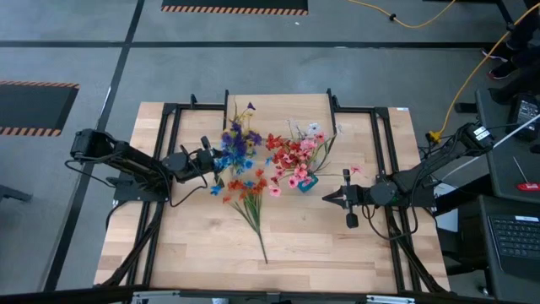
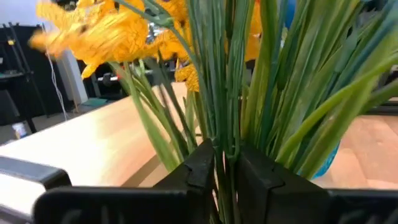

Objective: Pick and place flowers into a vace then onto a shelf
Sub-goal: Put the violet flowers into the transparent vase

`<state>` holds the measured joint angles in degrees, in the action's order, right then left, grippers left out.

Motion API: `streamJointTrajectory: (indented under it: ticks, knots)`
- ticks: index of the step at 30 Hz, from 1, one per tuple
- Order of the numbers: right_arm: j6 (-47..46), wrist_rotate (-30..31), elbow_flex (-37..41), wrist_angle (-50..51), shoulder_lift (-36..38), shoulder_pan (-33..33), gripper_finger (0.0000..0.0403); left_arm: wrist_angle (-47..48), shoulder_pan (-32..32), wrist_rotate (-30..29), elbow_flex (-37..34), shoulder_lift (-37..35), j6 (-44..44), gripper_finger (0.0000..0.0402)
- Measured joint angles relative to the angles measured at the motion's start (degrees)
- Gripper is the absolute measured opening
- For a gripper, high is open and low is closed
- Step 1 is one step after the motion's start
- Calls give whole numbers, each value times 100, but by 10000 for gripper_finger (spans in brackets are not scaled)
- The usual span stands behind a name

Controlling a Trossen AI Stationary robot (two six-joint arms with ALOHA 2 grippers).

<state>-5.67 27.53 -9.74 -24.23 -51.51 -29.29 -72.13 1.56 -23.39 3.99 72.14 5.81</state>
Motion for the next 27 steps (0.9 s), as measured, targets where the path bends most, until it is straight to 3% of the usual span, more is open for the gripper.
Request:
streamJointTrajectory:
  ticks: [10, 19, 27]
  knots:
    - [-7, -1, 0, 2, 0, -1, 14, -50, -2, -116, -2, -109, 139, 89]
    - [-93, -7, 0, 2, 0, 1, 14, -44, -9, -111, -2, -710, 245, 130]
    - [-159, -13, 0, 4, 0, -1, 14, 156, -11, -43, -2, -1148, 397, 140]
